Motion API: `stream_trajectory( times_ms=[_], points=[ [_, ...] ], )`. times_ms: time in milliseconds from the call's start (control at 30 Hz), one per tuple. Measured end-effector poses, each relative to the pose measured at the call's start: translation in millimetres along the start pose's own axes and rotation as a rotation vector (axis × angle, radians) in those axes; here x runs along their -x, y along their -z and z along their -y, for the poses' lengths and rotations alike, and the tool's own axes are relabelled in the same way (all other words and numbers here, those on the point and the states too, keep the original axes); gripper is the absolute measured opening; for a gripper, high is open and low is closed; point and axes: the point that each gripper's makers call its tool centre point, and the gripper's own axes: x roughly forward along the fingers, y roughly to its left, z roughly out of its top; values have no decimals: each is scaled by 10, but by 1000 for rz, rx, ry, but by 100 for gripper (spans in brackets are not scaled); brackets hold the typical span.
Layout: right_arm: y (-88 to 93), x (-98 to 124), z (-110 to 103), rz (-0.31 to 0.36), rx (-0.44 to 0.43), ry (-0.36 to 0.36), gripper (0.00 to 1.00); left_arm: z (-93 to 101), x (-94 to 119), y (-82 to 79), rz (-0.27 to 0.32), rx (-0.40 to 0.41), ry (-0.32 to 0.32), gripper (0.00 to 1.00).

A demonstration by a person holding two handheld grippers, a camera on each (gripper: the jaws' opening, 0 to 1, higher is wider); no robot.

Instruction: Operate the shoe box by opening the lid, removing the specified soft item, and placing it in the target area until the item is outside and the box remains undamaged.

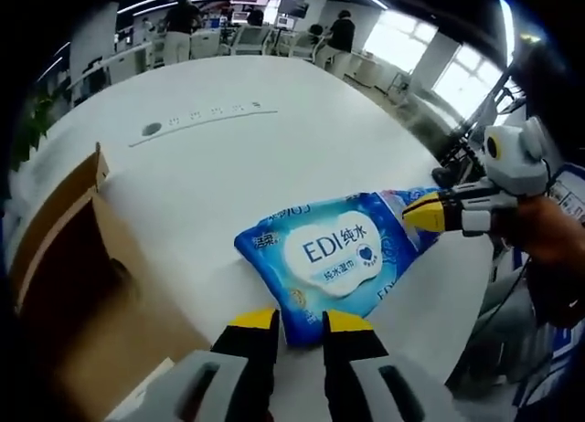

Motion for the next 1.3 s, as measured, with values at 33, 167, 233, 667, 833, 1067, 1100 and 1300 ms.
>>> stream_trajectory(
  times_ms=[33,167,233,667,833,1067,1100,1300],
  points=[
    [-11,14,-9,4,1,0,4,3,29,1,4,-2,0,19],
    [-68,90,-45,28,-3,2,4,22,147,-3,29,-6,9,19],
    [-97,131,-77,43,-7,0,5,29,221,-10,48,-6,20,19],
    [-206,212,-445,93,15,-36,10,-52,708,-47,191,-63,48,25],
    [-298,215,-629,119,12,-62,11,-160,913,-60,256,-60,49,26],
    [-392,155,-902,136,17,-97,12,-382,1185,37,309,-29,26,27],
    [-395,144,-942,135,21,-103,12,-420,1212,59,311,-24,21,27],
    [-400,49,-1196,122,47,-143,12,-695,1450,209,341,20,-17,27]
  ],
)
